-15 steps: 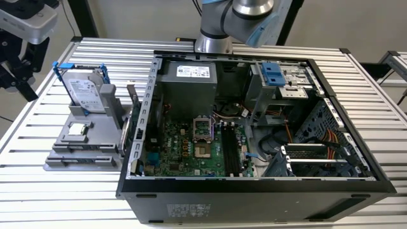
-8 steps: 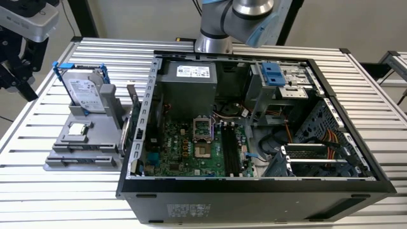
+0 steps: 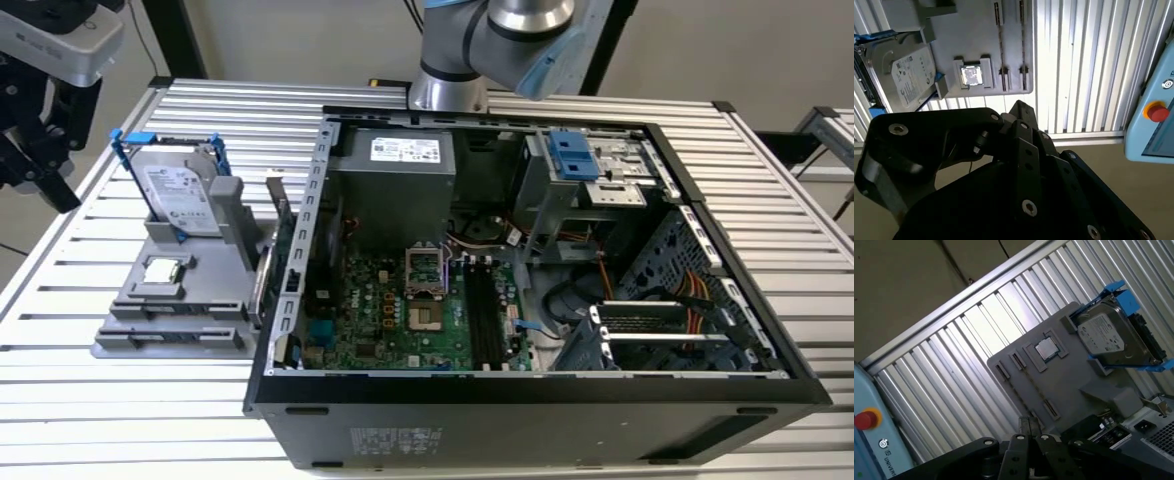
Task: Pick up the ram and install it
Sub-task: 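Pick up the ram and move it above insertion slot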
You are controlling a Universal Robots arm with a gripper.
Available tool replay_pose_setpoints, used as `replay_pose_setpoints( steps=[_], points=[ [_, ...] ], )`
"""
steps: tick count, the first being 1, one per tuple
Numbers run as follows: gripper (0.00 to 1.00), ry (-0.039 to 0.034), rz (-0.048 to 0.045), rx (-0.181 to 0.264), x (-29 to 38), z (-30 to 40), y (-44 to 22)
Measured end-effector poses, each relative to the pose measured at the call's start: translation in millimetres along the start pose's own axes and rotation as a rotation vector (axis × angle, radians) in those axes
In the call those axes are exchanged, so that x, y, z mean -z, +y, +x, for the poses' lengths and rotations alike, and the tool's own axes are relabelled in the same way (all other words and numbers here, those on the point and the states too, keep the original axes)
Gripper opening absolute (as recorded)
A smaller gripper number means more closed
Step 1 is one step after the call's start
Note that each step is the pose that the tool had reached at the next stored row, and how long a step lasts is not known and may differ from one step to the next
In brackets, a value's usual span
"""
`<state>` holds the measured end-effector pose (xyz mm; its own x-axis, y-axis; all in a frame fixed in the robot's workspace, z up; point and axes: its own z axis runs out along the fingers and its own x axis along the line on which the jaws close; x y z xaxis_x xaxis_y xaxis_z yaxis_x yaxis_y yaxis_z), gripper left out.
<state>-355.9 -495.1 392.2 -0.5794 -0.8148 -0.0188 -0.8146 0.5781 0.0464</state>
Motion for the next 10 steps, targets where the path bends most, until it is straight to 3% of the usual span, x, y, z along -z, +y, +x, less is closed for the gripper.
replay_pose_setpoints(
  steps=[5,10],
  points=[
    [0.00,-0.0088,0.0211,0.018,0.1,-0.4,0.2],
    [0.00,-0.0182,0.0351,0.039,0.0,-1.0,0.6]
  ],
)
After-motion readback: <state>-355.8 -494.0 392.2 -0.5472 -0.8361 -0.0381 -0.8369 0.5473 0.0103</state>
